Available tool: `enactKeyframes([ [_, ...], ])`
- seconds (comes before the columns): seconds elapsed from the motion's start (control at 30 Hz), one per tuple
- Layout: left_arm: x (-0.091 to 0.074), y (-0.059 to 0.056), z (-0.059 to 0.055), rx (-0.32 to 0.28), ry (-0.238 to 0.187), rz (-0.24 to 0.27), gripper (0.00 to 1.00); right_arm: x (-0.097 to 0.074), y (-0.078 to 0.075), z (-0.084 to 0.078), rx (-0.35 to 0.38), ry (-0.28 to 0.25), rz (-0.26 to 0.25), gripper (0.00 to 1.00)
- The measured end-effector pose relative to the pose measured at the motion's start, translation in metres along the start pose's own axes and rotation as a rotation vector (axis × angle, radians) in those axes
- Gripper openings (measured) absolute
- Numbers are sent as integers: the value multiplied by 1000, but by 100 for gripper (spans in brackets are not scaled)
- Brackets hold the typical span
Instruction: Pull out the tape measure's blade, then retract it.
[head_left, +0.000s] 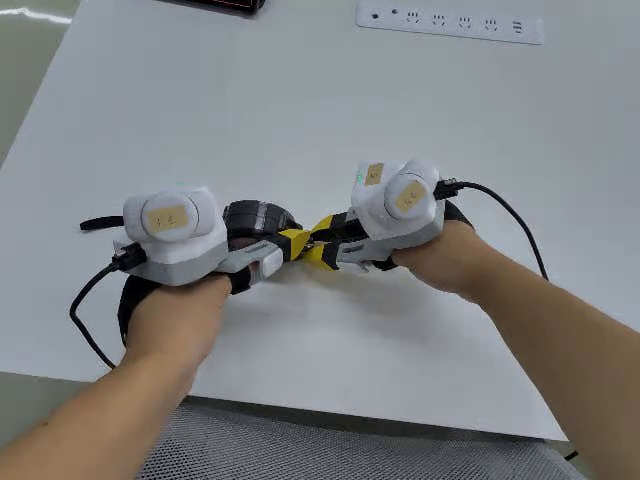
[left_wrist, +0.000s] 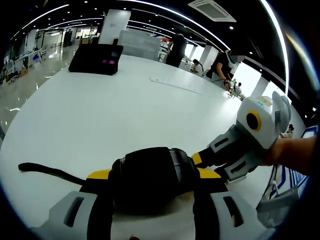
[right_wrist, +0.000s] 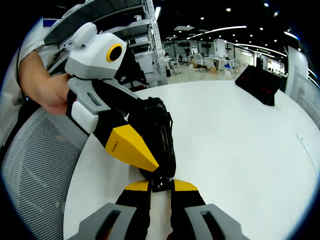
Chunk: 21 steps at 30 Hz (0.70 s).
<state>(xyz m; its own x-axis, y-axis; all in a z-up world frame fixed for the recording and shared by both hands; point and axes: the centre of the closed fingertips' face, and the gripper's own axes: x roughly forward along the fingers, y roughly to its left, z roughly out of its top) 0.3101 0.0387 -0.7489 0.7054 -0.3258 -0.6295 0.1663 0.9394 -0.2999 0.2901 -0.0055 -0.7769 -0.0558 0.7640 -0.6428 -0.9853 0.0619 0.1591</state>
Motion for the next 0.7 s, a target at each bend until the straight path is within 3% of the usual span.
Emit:
enactKeyframes([
  [0.33,0,-1,0,12,-5,-16,61,1,2,-1,-13,8,1,13],
  [0.7,0,-3,-1,26,4,-32,63,-3,4,3,6,5,-5,24],
])
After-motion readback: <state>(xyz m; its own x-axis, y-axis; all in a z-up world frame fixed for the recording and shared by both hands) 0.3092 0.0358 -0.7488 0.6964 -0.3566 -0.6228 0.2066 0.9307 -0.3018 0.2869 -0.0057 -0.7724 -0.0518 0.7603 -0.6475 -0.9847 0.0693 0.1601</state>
